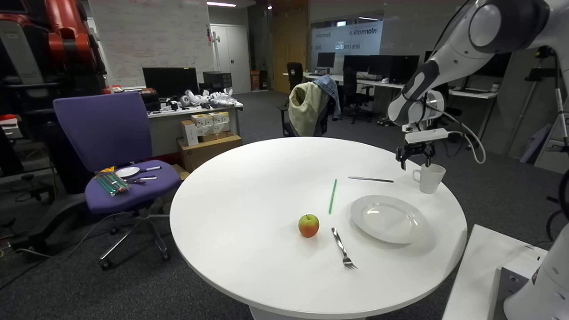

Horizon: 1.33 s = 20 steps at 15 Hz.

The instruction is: Move the mug backwards.

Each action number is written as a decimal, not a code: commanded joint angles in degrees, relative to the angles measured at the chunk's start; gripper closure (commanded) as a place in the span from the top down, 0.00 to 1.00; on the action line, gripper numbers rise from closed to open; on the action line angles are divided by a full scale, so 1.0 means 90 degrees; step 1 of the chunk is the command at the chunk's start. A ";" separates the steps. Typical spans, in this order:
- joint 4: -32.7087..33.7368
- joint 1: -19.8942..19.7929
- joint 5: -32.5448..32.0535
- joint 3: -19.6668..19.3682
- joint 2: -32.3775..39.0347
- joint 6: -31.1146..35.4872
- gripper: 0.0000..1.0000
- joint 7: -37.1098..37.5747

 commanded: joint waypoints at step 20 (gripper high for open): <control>0.0051 -0.0138 0.0438 0.0040 0.0230 -0.0018 1.00 0.0002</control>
